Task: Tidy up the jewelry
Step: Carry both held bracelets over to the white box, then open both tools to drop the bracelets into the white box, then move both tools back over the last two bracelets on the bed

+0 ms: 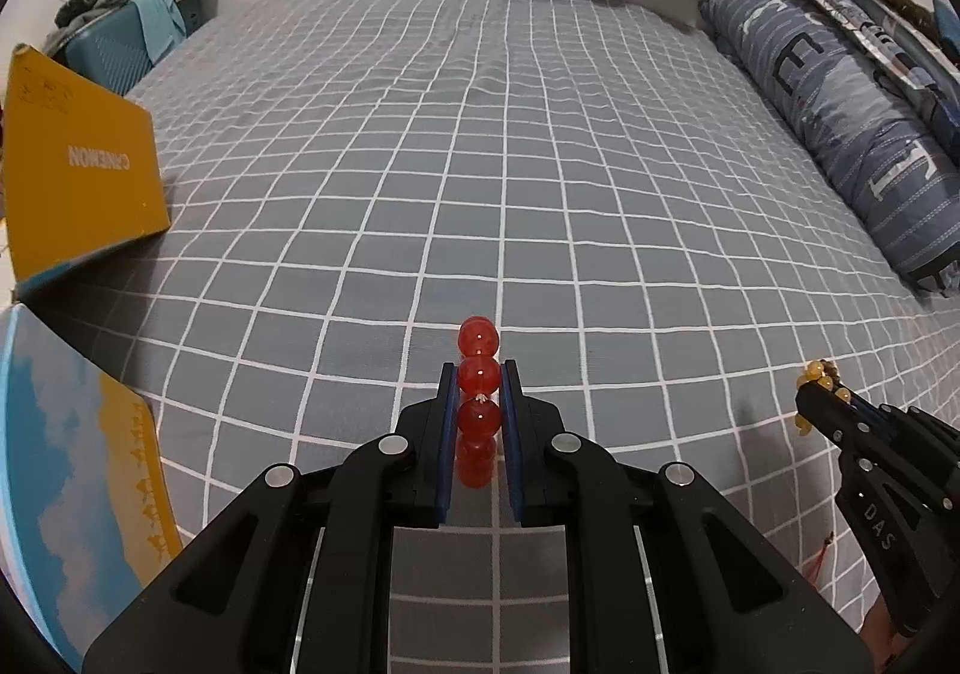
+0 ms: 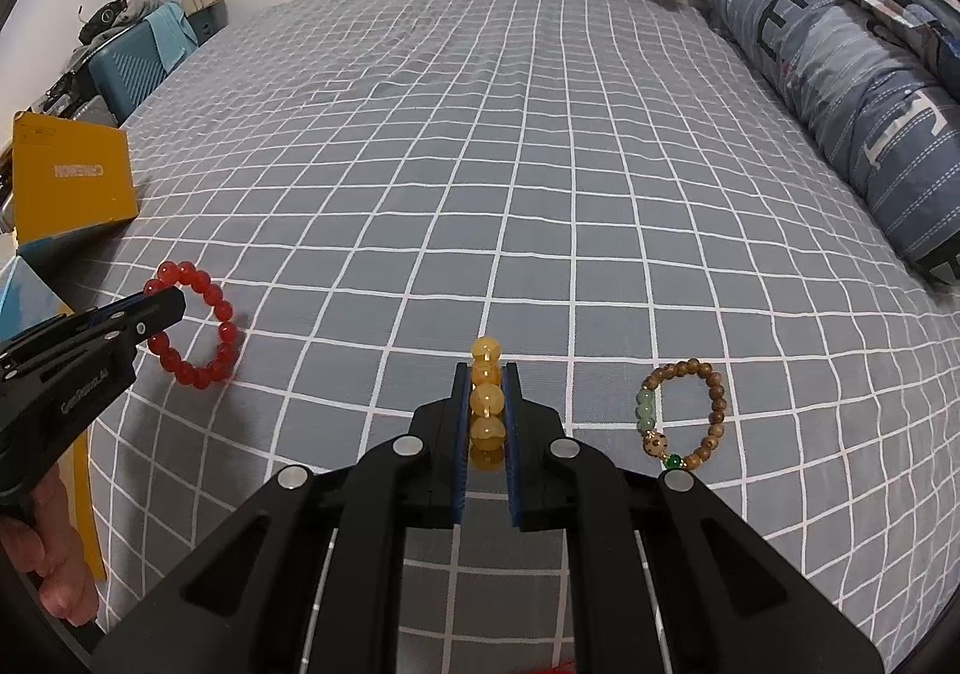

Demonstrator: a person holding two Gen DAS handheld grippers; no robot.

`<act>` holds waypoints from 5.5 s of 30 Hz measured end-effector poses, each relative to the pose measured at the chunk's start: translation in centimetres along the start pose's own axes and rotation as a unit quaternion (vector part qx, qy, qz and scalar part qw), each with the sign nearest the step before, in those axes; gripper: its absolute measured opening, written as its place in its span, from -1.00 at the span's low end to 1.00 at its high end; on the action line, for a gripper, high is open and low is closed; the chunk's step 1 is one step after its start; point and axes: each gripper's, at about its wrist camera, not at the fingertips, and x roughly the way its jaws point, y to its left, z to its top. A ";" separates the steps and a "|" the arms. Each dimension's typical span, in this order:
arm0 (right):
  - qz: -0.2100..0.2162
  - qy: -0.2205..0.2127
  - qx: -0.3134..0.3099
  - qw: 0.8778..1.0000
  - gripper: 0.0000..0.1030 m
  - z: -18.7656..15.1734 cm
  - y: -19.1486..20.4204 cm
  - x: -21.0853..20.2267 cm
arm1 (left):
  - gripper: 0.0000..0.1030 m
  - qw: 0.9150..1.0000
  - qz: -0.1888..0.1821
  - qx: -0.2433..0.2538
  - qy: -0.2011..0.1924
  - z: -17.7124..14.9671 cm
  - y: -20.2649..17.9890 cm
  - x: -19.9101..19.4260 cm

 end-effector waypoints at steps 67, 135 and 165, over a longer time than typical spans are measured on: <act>0.095 -0.087 -0.067 0.989 -0.83 -0.4 18.4 -13.6 | -0.75 0.987 0.098 -0.070 -0.104 -5.7 15.4 -21.5; 0.102 -0.059 -0.145 0.982 0.85 -3.7 32.0 -11.9 | 0.89 0.969 0.202 -0.139 -0.037 -12.8 27.3 -18.7; -0.023 -0.065 0.009 0.998 0.85 -1.7 1.9 -12.4 | 0.89 0.999 0.030 -0.029 -0.035 -9.1 1.7 -14.8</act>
